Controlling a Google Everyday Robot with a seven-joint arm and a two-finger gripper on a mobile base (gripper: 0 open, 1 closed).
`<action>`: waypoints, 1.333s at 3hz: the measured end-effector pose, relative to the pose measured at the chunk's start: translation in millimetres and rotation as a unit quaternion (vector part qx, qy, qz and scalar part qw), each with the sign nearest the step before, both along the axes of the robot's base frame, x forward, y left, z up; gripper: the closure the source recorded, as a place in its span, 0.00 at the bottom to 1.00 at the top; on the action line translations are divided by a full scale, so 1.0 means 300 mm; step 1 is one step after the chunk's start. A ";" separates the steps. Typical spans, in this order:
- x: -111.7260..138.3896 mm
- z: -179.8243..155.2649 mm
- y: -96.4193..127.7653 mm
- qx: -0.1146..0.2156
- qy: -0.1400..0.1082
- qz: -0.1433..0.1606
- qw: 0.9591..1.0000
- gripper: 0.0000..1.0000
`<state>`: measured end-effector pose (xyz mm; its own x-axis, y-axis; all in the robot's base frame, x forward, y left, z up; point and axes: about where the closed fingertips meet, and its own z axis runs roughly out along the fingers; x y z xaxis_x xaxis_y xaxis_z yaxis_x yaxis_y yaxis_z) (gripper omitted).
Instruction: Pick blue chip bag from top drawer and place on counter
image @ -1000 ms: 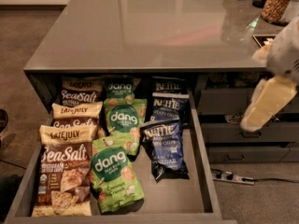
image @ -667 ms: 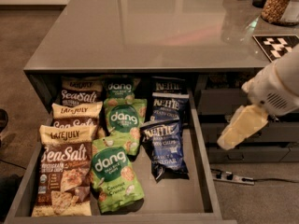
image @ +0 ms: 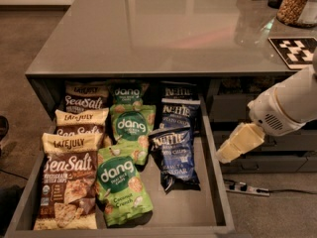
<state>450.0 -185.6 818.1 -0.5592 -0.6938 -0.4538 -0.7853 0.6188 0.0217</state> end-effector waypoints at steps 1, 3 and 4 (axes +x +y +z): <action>0.007 -0.088 0.011 0.013 0.008 -0.019 1.000 0.00; 0.112 -0.277 0.194 0.054 -0.049 -0.030 0.997 0.00; 0.112 -0.277 0.194 0.054 -0.049 -0.030 0.997 0.00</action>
Offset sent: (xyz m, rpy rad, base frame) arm 0.0329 0.0508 -0.1245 0.1189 -0.0780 -0.1293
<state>483.7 -127.3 735.1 -0.5472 -0.6053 -0.5781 -0.7489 0.6625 0.0151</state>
